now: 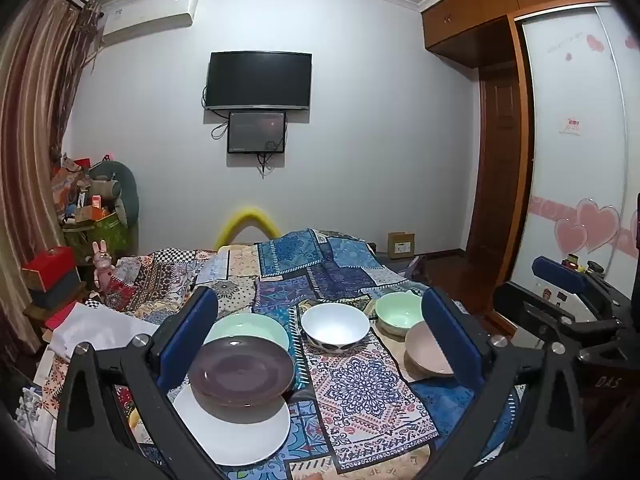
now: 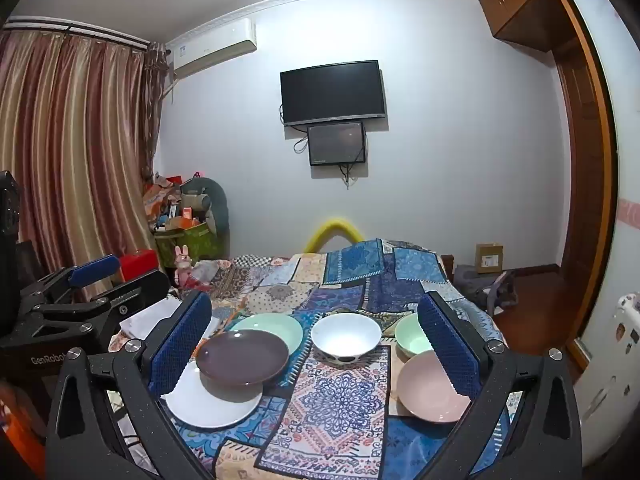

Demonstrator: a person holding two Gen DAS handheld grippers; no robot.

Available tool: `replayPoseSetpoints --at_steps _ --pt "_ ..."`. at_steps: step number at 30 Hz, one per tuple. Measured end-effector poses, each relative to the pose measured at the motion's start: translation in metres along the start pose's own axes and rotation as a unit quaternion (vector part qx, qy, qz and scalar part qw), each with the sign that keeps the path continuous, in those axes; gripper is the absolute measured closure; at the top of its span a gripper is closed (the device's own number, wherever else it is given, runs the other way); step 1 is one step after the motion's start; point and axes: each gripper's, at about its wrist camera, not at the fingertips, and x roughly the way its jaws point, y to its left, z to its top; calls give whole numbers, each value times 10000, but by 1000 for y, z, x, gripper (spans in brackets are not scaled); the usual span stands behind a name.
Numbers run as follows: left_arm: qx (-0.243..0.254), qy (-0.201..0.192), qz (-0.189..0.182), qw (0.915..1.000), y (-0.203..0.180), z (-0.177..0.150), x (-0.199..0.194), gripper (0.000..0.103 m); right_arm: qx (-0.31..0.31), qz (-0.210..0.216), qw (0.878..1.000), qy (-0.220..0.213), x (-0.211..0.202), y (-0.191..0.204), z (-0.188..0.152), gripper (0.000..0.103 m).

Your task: Organize plates and bowls

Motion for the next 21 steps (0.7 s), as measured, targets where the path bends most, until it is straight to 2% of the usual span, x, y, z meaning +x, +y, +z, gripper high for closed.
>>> replayPoseSetpoints --at_steps 21 --pt "16 -102 63 9999 0 -1 -1 0 14 7 10000 17 0 1 -1 0"
